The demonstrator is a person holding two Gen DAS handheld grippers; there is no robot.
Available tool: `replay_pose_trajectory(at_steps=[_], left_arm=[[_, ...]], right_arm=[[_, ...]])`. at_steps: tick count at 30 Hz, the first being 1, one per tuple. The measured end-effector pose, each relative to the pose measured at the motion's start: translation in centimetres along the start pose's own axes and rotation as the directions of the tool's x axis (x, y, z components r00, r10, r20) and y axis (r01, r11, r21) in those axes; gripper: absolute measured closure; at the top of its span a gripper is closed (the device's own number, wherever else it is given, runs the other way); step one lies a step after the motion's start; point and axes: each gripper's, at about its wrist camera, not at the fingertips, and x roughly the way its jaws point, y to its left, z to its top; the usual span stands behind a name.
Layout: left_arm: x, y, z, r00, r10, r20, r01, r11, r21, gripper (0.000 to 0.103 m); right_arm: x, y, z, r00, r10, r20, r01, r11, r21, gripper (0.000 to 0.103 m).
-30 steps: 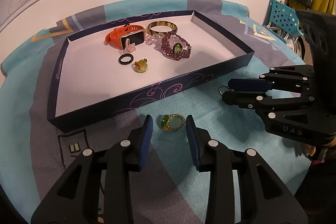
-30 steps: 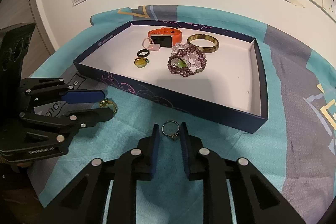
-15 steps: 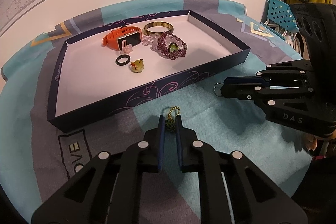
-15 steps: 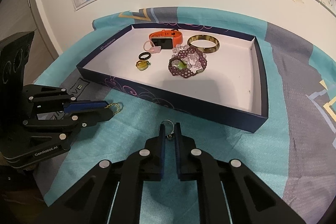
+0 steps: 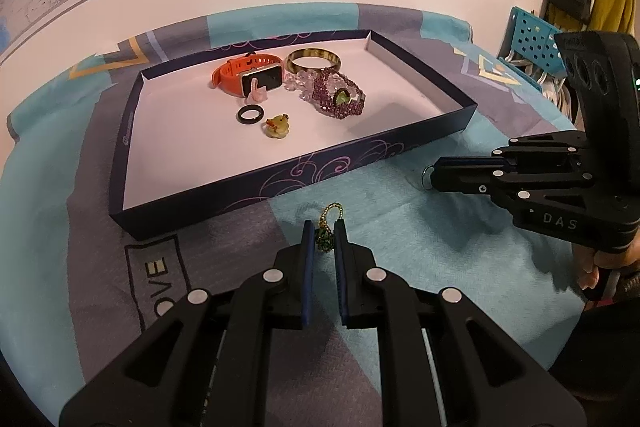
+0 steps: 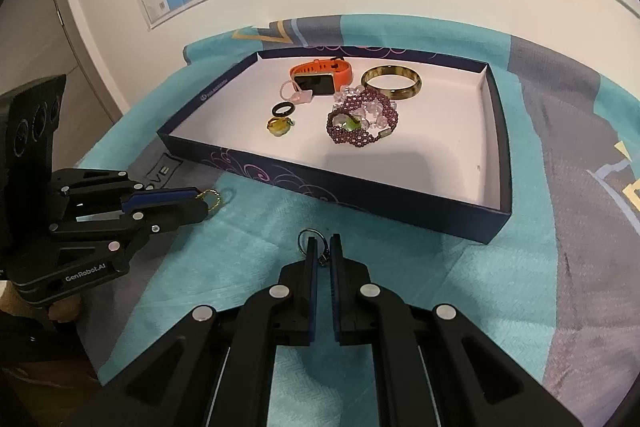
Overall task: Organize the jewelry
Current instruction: 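Lift the gold ring and silver ring toward the box rim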
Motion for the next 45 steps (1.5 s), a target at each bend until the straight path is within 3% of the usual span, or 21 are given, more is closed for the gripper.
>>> replay_pose_trajectory(at_steps=[15,45], left_arm=[[-2.3,-0.1,0.8,0.998,-0.005,0.059,0.005,1.0,0.0,0.093],[-3.2,0.1,3.4,0.992,0.013,0.123,-0.013,1.0,0.002,0.093]], right_arm=[[-1.6,0.2,1.0,0.998,0.036,0.048,-0.036,0.999,0.014,0.098],[-2.8,0.3,4.0,0.992,0.05,0.117,-0.049,0.999,-0.007,0.098]])
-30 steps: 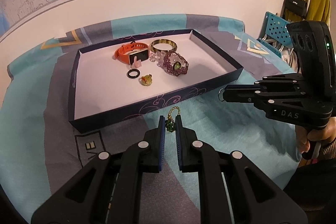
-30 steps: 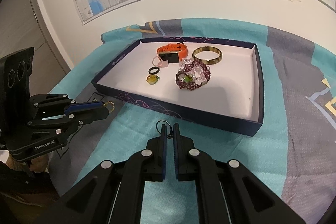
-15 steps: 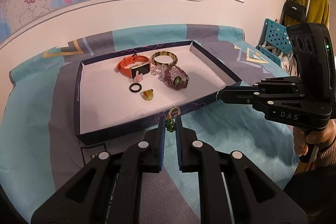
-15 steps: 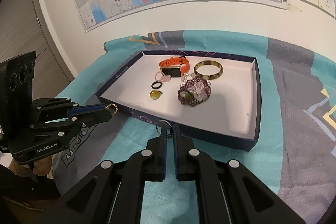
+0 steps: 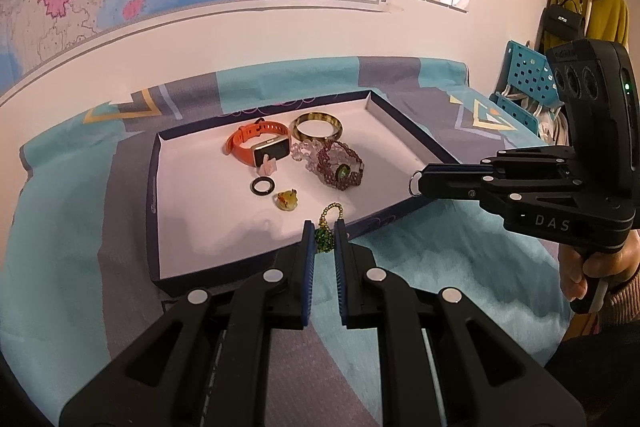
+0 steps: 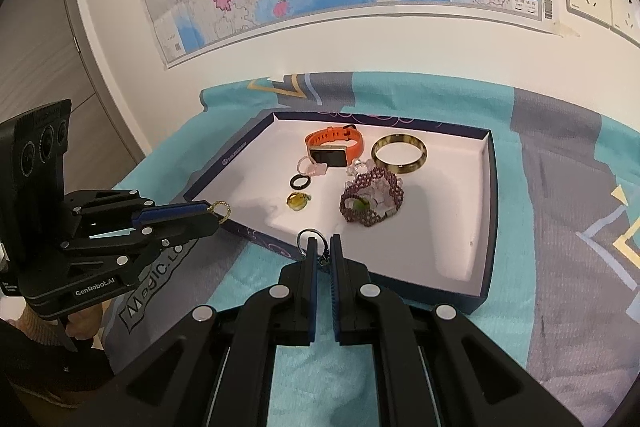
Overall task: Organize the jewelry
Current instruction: 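Lift the gold ring and silver ring toward the box rim, then carry the gold ring with the left tool while the right tool lowers the silver ring into the box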
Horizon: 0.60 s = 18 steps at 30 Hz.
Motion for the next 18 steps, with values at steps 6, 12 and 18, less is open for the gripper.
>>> replay_pose_trajectory(at_steps=[6,12,18], left_arm=[[0.1,0.3,0.6,1.0,0.007,0.011,-0.007,1.0,-0.002,0.093],[0.5,0.6,1.1,1.0,0.006,0.012,-0.006,1.0,-0.01,0.093],[1.1,0.8,1.6,1.0,-0.003,0.006,0.003,1.0,-0.017,0.093]], right_arm=[[0.2,-0.1,0.5,1.0,-0.001,0.003,0.001,1.0,-0.003,0.098],[0.6,-0.2,1.0,1.0,0.004,0.003,-0.004,1.0,-0.001,0.098],[1.1,-0.6,1.8,1.0,0.008,0.009,-0.008,1.0,0.009,0.098]])
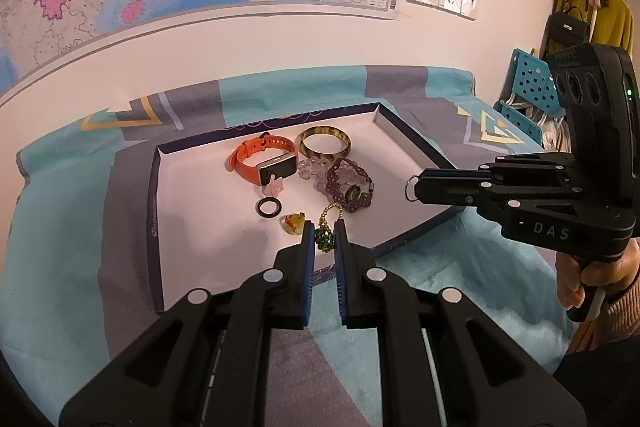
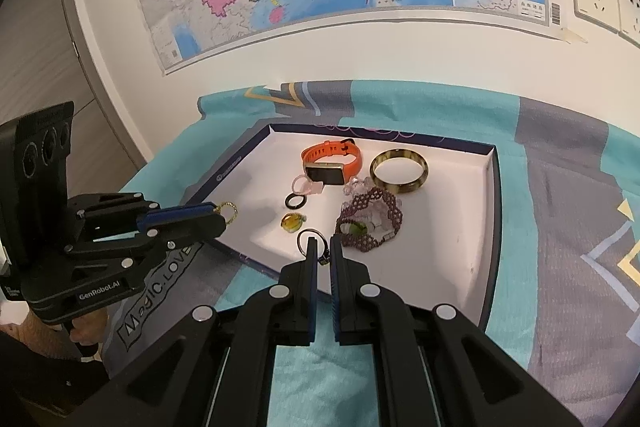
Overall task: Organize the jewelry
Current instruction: 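Carry the gold ring with the left tool while the right tool lowers the silver ring into the box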
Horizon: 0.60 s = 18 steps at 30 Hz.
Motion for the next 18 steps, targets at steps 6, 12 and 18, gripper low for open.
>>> replay_pose_trajectory(at_steps=[6,12,18], left_arm=[[0.5,0.0,0.4,1.0,-0.002,-0.004,0.002,1.0,-0.004,0.093],[0.7,0.1,0.7,1.0,0.002,-0.005,-0.003,1.0,-0.002,0.093],[1.2,0.2,1.0,1.0,0.006,-0.009,-0.006,1.0,-0.004,0.093]], right_arm=[[0.2,-0.2,0.6,1.0,0.002,0.007,-0.002,1.0,0.001,0.098],[0.6,-0.3,1.0,1.0,0.003,0.006,-0.003,1.0,0.002,0.098],[1.1,-0.3,1.3,1.0,0.003,0.001,-0.003,1.0,0.0,0.098]])
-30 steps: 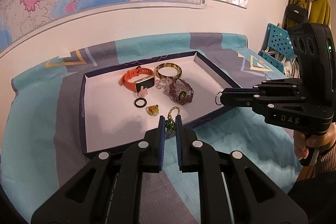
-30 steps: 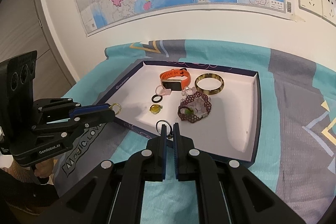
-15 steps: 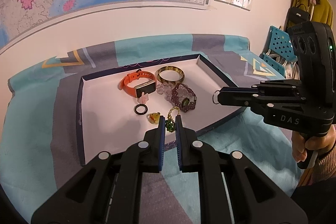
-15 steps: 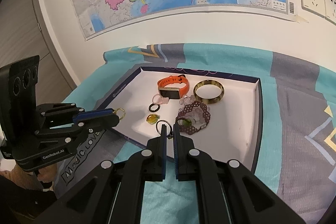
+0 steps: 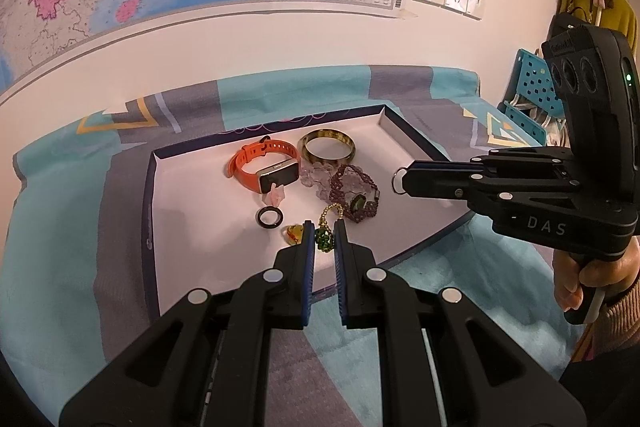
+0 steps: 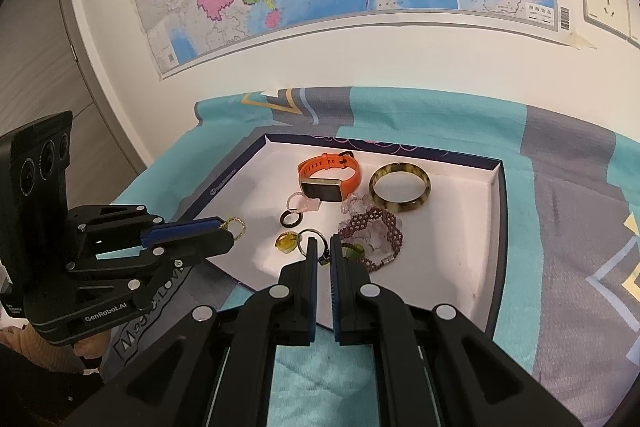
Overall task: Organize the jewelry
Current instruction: 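Carry the gold ring with the left tool while the right tool lowers the silver ring into the box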
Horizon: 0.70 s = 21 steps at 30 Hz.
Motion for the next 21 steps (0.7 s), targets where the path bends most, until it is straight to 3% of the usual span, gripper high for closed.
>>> replay_pose_trajectory(at_steps=[21], left_arm=[[1.7,0.6,0.5,1.0,0.01,-0.021,-0.01,1.0,-0.006,0.093]], right_arm=[[2.1,-0.5,0.9,1.0,-0.002,-0.029,0.003,1.0,0.012,0.098]])
